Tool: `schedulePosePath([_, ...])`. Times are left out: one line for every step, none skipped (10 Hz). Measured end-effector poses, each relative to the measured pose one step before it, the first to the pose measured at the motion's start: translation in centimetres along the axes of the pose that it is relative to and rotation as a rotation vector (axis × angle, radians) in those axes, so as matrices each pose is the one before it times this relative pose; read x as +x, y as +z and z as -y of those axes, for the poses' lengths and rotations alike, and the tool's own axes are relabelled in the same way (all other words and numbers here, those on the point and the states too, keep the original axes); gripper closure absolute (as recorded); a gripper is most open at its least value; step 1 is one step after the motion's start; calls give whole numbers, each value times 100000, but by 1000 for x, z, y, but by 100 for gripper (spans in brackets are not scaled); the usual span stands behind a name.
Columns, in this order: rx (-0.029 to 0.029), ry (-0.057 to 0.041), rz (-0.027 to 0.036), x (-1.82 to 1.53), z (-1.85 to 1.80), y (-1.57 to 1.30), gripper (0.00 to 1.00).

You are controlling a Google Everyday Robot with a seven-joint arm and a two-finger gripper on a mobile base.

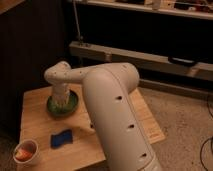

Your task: Push the ceramic bowl across the table

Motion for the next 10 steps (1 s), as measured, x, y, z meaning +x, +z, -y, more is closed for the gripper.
schedulePosePath([-16, 715, -1604, 887, 401, 397, 100])
schedulePosePath([262, 1416, -1174, 912, 1045, 339, 100])
schedulePosePath([-66, 1346, -794, 548, 778, 262, 100])
schedulePosePath([-321, 479, -732, 353, 48, 312, 100])
schedulePosePath([-674, 539, -559, 482, -27, 268, 100])
schedulePosePath([331, 856, -255, 281, 576, -31, 100])
schedulePosePath([738, 782, -606, 485, 700, 27, 100])
schedulePosePath([419, 597, -523, 473, 564, -6, 100])
schedulePosePath([505, 522, -408, 371, 644, -36, 100])
schedulePosePath([532, 459, -497, 439, 706, -55, 100])
